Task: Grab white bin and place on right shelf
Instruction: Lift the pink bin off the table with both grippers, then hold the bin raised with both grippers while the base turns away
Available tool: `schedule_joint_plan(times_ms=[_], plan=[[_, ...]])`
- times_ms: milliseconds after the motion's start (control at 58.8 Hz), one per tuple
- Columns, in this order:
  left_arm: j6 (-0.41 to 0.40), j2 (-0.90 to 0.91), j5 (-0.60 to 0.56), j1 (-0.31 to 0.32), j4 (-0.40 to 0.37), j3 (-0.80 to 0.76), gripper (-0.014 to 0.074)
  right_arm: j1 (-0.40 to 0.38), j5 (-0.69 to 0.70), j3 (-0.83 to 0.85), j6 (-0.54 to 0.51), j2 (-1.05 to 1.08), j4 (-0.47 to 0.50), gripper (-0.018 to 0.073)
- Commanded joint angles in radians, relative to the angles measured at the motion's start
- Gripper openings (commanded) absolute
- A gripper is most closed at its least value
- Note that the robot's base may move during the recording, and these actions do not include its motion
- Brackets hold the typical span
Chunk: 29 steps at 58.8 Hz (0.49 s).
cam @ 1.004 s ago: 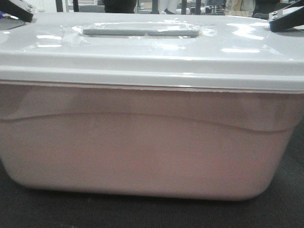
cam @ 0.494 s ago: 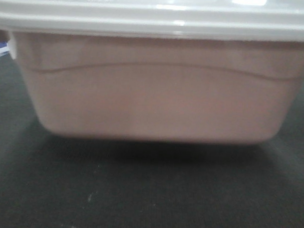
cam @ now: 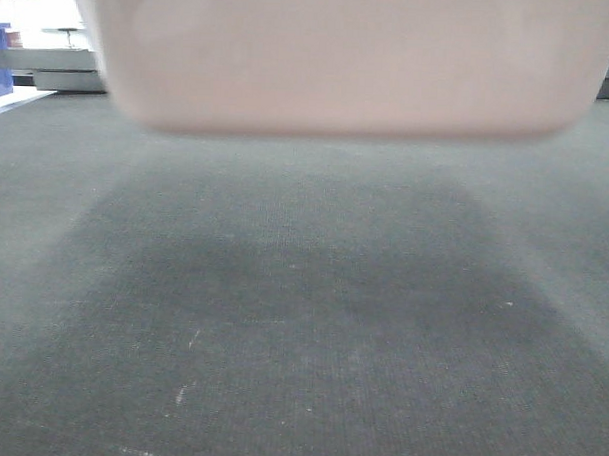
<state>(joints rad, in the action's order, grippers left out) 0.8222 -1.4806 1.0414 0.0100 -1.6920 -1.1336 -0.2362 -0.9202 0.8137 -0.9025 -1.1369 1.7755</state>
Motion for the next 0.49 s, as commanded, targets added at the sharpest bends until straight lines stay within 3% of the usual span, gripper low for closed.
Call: schedule_joint_plan(times_ms=[0, 477], plan=[[0.007, 0.038, 0.295, 0.068, -0.028, -0.048, -0.0126, 0.042, -0.416, 0.079, 0.010, 0.054, 0.116, 0.0066], [0.007, 0.090, 0.295, 0.094, -0.040, -0.129, -0.0126, 0.042, -0.405, 0.099, 0.011, 0.062, 0.116, 0.0066]])
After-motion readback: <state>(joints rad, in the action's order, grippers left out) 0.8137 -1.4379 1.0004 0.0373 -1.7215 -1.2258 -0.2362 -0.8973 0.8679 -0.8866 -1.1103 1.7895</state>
